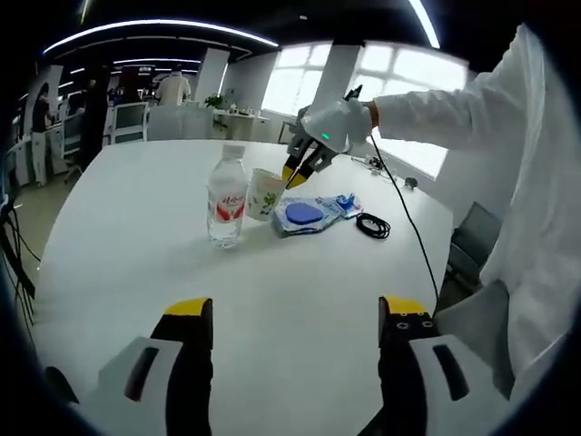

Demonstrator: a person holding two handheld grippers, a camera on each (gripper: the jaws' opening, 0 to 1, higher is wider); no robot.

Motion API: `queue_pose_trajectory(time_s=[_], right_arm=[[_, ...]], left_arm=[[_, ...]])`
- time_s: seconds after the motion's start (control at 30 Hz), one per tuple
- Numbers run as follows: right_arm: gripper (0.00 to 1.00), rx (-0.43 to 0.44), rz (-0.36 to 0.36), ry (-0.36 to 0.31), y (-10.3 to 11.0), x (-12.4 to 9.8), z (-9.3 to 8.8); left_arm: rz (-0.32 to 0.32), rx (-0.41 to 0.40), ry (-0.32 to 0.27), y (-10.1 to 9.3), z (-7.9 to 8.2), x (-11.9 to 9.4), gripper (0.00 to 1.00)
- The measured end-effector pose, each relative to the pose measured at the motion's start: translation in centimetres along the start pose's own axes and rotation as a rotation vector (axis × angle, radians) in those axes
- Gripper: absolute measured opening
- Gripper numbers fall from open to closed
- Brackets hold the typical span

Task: Arrange the tabletop items into an orderly group along one side of the table until the central work area is clear of visible clutter.

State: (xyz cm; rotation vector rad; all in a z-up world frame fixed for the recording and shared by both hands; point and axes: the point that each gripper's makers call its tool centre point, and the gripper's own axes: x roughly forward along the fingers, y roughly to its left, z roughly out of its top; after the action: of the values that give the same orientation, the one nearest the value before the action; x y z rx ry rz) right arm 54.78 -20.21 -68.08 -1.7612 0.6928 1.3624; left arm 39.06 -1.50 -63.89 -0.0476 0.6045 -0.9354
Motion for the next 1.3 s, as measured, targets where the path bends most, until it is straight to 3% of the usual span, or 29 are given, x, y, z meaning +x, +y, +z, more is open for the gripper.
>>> queue_pose_trajectory(time_s=[0.57, 1.07, 1.3], right_arm=[[0.0, -0.159, 0.01, 0.059, 0.1, 1.7, 0.6], [0.0, -0.161, 0.018, 0.053, 0.2, 2.5, 1.2], [0.07, -0.125, 0.015, 0.042, 0.4, 2.5, 1.2]], left_arm=[[0.011, -0.024, 0.004, 0.3, -0.8, 0.0, 0.72], [0.019, -0.031, 0.002, 0.4, -1.0, -0.2, 0.72], [0.02, -0.032, 0.0, 0.4, -1.0, -0.2, 0.71]])
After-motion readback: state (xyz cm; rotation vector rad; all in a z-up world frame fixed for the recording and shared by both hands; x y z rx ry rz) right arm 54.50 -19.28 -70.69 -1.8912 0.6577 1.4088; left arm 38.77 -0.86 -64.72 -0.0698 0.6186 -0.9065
